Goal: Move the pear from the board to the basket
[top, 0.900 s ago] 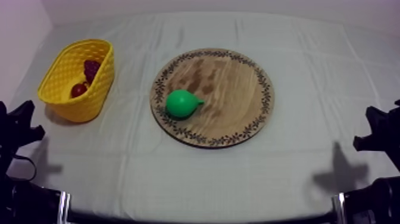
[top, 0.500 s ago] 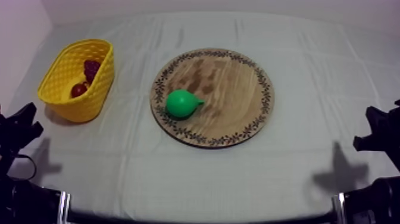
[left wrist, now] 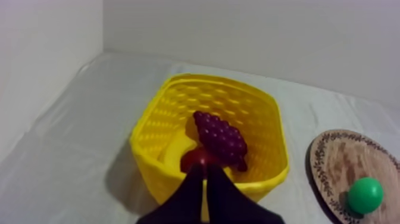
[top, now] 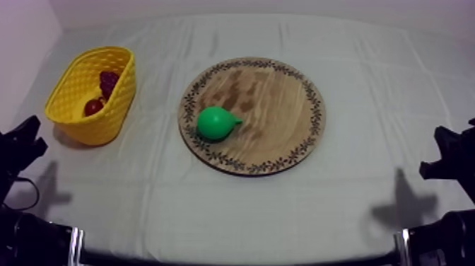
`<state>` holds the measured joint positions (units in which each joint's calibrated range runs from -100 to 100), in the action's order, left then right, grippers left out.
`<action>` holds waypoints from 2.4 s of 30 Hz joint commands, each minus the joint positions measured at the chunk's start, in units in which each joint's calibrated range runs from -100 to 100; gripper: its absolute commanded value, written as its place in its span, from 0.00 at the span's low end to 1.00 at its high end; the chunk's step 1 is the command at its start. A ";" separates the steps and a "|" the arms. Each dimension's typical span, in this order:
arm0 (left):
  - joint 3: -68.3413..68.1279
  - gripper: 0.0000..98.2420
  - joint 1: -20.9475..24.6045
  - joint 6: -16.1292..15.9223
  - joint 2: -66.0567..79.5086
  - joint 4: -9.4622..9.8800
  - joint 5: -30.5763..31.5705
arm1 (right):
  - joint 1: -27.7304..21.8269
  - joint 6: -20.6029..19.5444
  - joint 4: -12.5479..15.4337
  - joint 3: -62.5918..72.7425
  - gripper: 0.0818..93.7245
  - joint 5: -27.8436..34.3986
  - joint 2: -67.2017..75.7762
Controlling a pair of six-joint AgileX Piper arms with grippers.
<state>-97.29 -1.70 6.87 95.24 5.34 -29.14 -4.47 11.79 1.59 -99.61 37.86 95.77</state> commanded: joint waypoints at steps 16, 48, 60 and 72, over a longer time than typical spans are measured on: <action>30.79 0.00 -4.82 5.02 -24.06 1.60 -9.25 | 0.03 0.00 0.00 -0.05 0.00 -0.04 -0.01; 72.59 0.00 -26.67 4.29 -62.28 7.17 -26.37 | 0.03 0.00 0.00 -0.05 0.00 -0.04 -0.01; 71.18 0.00 -34.27 2.77 -73.26 9.86 -29.72 | 0.03 0.00 0.00 -0.05 0.00 -0.04 -0.01; 72.37 0.00 -35.95 2.30 -84.43 9.46 -29.21 | 0.03 0.00 0.00 -0.05 0.00 -0.04 -0.01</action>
<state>-25.12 -37.64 9.22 12.08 14.86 -58.34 -4.47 11.79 1.59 -99.61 37.81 95.77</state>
